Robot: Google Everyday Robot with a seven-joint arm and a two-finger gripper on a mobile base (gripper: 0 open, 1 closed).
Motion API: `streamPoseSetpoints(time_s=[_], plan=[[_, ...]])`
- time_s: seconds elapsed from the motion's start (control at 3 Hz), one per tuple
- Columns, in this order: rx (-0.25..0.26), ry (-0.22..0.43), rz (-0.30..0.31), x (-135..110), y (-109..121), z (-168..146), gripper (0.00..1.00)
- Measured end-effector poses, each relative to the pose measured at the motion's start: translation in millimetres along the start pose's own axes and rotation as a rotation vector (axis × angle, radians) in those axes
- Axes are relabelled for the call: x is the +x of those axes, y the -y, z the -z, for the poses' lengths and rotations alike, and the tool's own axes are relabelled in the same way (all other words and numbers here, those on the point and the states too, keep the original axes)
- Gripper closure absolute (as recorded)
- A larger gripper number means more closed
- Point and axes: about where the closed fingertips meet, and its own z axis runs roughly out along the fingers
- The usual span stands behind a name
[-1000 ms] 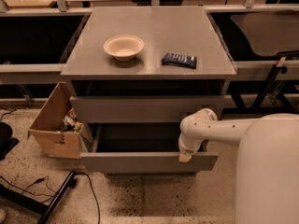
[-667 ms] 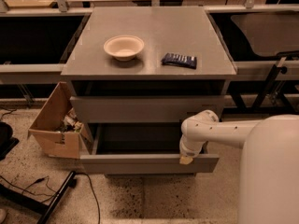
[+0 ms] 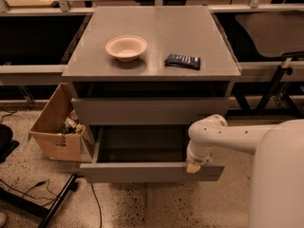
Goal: Open middle drawer
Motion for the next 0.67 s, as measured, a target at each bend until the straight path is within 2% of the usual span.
streamPoseSetpoints(time_s=[0.33, 0.67], plan=[[0.000, 0.000, 0.000, 0, 0, 1, 1.00], [-0.035, -0.009, -0.008, 9, -14, 1, 1.00]])
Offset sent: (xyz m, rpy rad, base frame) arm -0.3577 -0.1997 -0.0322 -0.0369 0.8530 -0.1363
